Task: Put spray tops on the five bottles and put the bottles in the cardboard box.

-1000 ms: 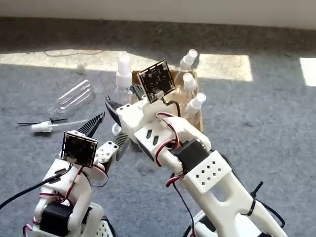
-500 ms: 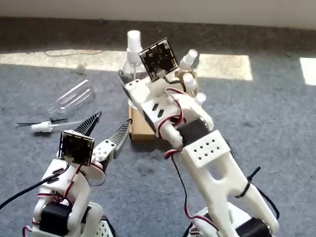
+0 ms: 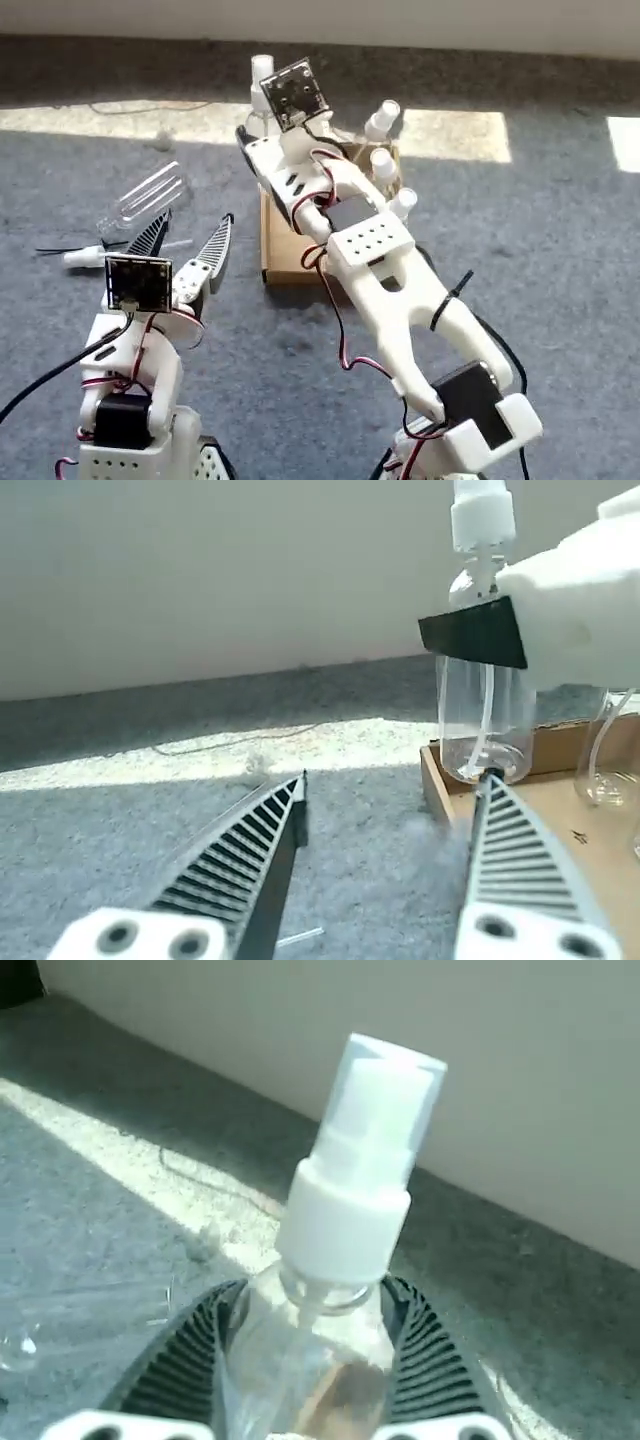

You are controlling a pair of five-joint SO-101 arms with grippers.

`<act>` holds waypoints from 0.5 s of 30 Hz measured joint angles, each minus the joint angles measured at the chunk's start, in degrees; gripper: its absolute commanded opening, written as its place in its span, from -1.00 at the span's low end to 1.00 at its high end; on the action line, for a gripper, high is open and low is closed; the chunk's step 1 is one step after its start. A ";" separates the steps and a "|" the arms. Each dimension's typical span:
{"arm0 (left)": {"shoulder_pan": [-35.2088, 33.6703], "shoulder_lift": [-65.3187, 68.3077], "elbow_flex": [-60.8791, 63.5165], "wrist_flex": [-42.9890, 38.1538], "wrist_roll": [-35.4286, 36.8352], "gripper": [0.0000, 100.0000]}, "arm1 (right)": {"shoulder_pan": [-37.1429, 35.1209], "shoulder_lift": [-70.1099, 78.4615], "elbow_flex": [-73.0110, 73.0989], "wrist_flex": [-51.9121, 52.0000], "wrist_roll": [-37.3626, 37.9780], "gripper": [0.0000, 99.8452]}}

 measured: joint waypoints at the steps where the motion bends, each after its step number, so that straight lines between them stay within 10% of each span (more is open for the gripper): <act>1: -0.09 0.00 0.00 -0.09 0.00 -0.51 | 0.18 0.53 -0.09 -2.55 0.00 -0.99; 15: -0.09 0.00 0.00 -0.09 0.00 -0.51 | 3.08 10.99 3.69 -20.75 0.00 -0.99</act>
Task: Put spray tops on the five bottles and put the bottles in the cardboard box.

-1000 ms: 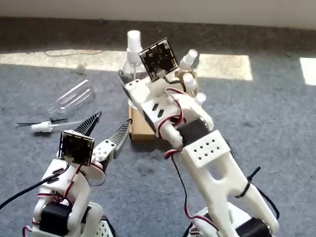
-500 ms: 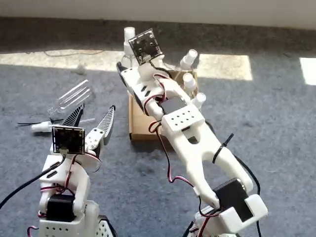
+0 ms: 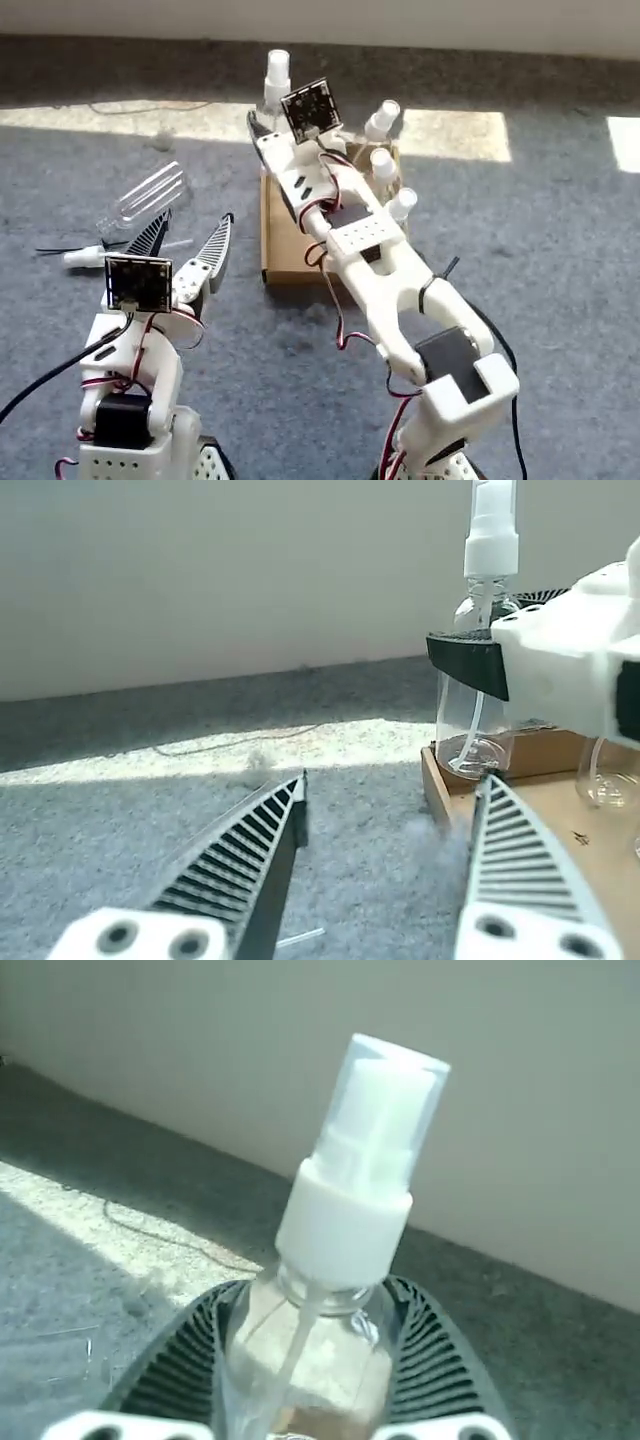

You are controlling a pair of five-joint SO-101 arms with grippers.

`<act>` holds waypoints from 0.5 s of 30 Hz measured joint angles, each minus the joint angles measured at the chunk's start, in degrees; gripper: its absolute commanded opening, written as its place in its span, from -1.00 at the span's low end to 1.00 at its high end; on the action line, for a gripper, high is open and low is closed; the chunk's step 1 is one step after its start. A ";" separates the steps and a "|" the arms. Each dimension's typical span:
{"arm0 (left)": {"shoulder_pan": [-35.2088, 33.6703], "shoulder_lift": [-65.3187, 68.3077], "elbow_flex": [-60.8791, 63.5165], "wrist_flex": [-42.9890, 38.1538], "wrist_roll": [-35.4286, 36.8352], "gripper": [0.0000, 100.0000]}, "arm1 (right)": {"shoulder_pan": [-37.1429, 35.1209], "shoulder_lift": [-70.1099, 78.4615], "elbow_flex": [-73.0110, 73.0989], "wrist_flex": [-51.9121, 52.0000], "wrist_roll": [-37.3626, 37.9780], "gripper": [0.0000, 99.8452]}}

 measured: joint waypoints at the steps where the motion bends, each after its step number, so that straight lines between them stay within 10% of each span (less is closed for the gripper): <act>1: 0.00 0.00 0.00 0.00 0.00 -0.51 | 0.35 0.35 0.00 0.00 0.00 -0.99; 15: 0.00 0.00 0.18 0.00 0.00 -0.51 | 1.93 0.35 1.93 0.00 0.00 -0.99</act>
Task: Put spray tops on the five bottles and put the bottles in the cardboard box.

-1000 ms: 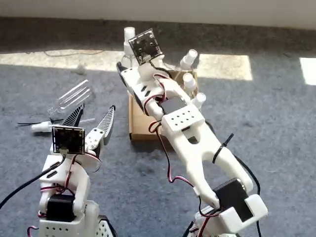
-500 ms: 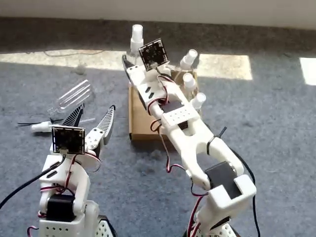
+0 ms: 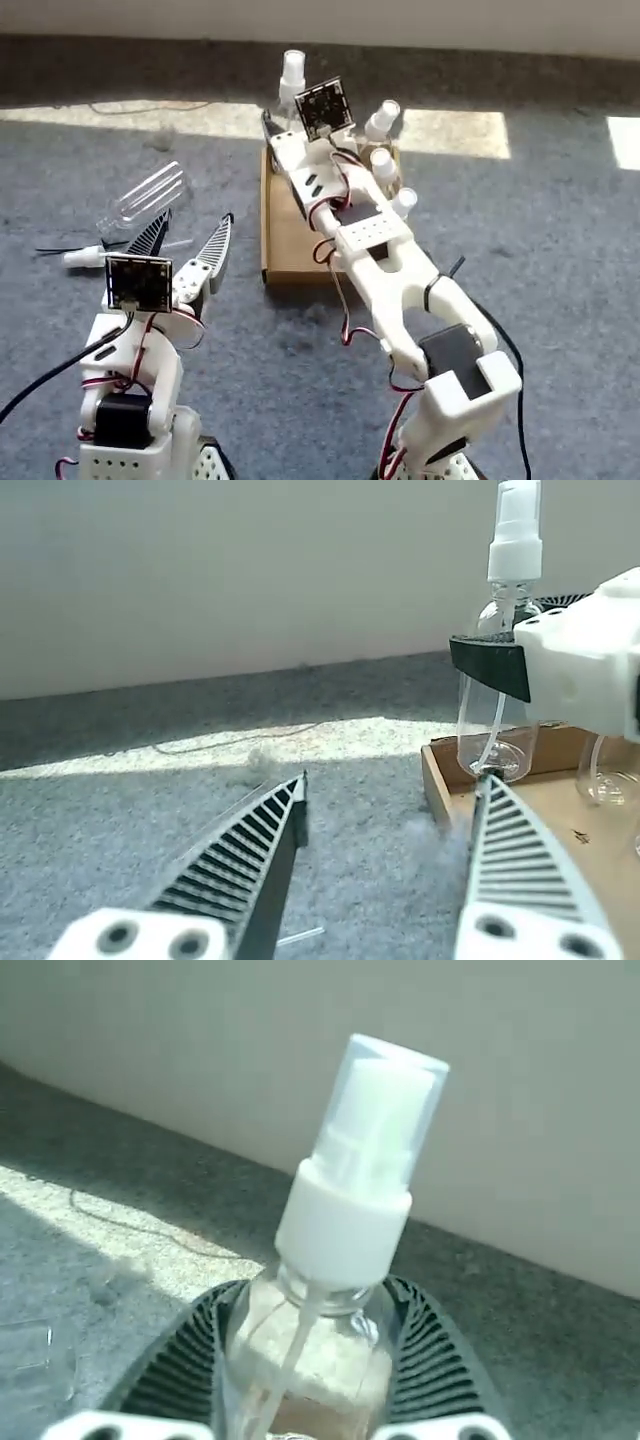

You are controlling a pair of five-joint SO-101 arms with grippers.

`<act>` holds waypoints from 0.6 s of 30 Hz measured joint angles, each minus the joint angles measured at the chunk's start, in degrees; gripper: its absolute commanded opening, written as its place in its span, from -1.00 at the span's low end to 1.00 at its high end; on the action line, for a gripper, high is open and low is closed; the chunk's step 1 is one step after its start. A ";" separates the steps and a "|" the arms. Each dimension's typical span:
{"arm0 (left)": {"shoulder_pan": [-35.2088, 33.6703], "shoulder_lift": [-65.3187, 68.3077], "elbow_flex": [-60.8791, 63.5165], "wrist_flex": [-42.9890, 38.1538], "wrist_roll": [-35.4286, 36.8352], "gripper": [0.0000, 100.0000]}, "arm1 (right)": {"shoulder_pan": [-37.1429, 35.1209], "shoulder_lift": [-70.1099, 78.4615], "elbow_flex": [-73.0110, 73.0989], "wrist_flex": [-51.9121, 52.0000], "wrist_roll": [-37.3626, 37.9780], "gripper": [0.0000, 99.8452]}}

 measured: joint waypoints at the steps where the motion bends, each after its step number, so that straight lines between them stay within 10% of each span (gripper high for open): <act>1: 0.00 0.00 0.00 0.00 0.00 -0.51 | 0.00 0.00 0.62 0.00 0.00 -0.99; 18: 0.00 0.00 0.00 0.00 0.00 -0.51 | -0.09 7.47 5.36 -6.77 0.00 -0.99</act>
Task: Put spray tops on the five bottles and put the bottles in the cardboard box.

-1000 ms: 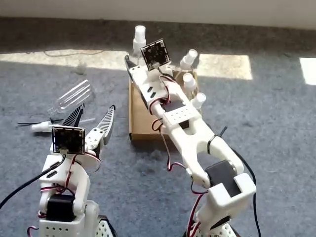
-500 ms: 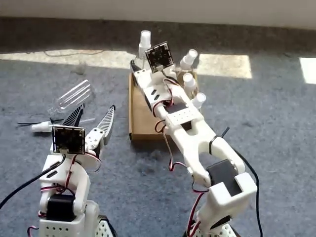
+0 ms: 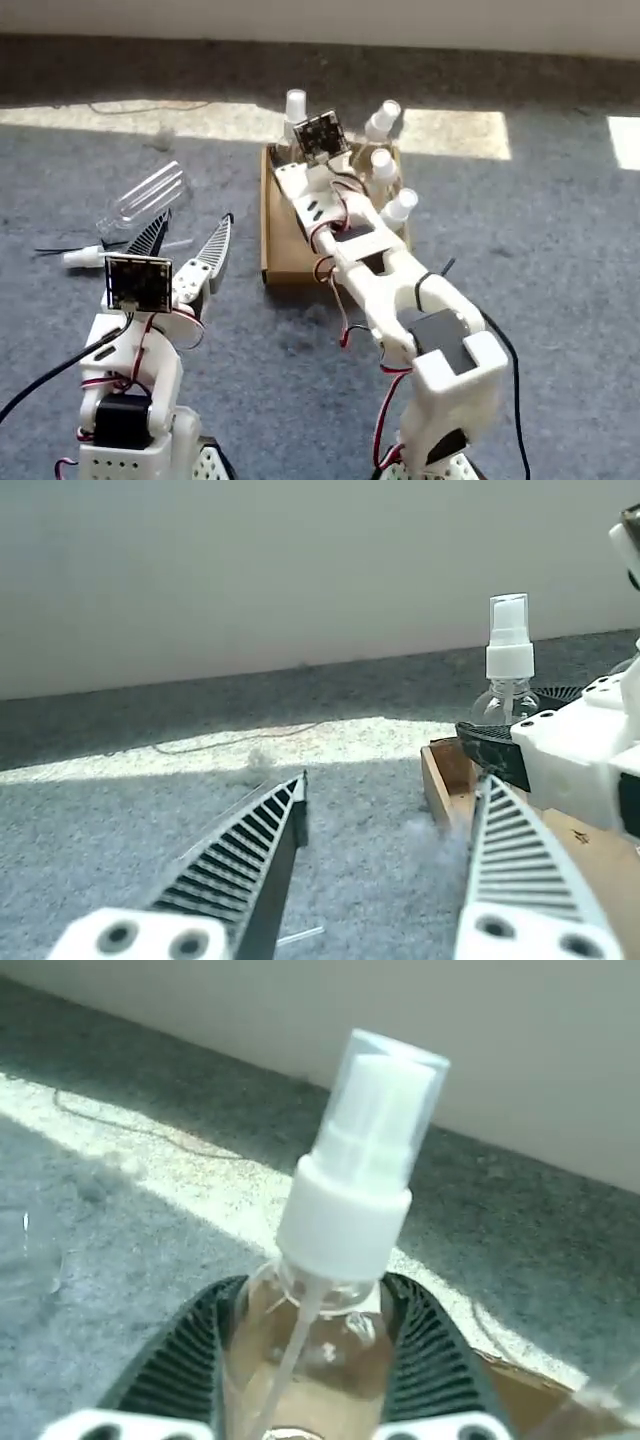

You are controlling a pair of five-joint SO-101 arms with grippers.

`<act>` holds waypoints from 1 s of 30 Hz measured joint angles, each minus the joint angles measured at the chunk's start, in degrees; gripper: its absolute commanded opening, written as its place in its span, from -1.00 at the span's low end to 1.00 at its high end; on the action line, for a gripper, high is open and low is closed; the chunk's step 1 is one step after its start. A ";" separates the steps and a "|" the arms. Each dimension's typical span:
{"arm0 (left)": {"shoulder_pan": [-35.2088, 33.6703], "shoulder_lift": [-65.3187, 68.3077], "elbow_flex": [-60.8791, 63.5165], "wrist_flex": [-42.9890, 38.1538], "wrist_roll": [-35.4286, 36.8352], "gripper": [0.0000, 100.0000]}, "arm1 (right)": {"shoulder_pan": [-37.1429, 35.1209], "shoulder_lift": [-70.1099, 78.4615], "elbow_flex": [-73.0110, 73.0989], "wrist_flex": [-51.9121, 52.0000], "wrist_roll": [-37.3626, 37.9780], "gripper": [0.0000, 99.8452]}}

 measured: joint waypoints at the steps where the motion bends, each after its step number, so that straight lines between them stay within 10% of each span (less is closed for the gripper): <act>1: 0.00 0.00 0.00 0.00 0.00 -0.51 | 0.00 0.18 0.00 0.00 0.00 -0.99; 30: 0.00 0.00 0.00 0.00 0.00 -0.51 | -1.67 0.53 0.44 -7.91 0.09 -0.99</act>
